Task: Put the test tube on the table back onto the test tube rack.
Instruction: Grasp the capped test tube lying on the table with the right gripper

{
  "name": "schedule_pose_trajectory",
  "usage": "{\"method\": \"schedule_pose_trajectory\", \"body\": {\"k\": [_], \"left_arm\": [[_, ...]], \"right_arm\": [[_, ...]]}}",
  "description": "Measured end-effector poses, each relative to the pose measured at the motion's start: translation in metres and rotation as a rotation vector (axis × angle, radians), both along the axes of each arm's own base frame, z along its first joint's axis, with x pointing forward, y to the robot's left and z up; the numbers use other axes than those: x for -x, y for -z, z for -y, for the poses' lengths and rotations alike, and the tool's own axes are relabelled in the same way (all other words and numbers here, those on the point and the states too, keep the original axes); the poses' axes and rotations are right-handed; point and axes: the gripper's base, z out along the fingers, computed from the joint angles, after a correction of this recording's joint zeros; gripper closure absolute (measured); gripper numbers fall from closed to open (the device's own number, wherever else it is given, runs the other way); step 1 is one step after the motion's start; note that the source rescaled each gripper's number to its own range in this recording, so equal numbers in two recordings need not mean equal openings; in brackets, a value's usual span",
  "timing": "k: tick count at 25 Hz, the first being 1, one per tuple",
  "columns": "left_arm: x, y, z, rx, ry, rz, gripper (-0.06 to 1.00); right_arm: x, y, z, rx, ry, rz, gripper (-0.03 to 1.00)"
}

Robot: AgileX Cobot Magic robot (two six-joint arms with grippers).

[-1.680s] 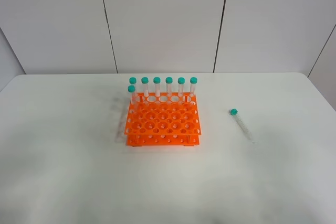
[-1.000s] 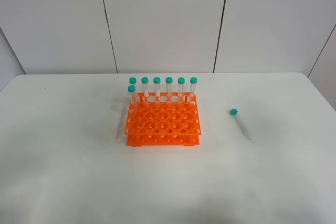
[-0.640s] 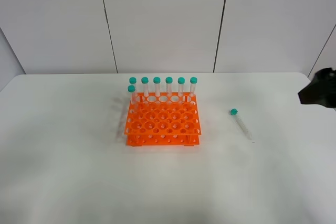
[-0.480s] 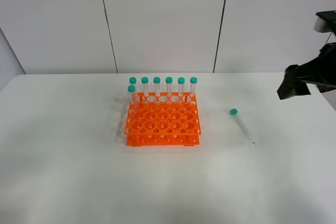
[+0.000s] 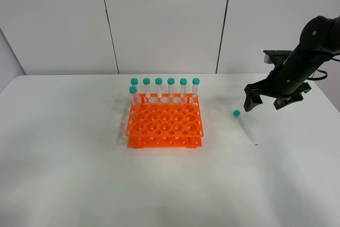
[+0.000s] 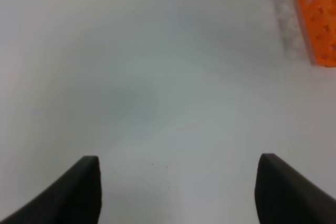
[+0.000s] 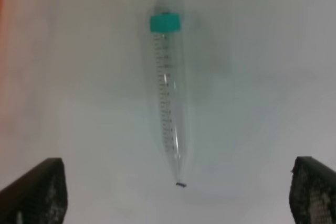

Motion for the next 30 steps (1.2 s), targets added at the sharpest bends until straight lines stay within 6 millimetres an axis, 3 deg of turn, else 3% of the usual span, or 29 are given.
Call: {"method": "schedule_pose_trajectory", "body": {"k": [4, 12, 19, 25, 30], "left_arm": [[0.0, 0.0, 0.0, 0.0, 0.0, 0.0, -0.06], [0.0, 0.0, 0.0, 0.0, 0.0, 0.0, -0.06], [0.0, 0.0, 0.0, 0.0, 0.0, 0.0, -0.06], [0.0, 0.0, 0.0, 0.0, 0.0, 0.0, -0.06], [0.0, 0.0, 0.0, 0.0, 0.0, 0.0, -0.06]], "right_arm": [[-0.004, 0.021, -0.001, -0.005, -0.002, -0.041, 0.03], [-0.008, 0.02, -0.002, -0.007, -0.01, -0.005, 0.03], [-0.008, 0.02, -0.021, 0.022, -0.076, 0.023, 0.03], [-0.011, 0.021, -0.013, 0.046, -0.046, 0.041, 0.03], [-0.012, 0.036, -0.011, 0.056, -0.044, 0.007, 0.03]]}}
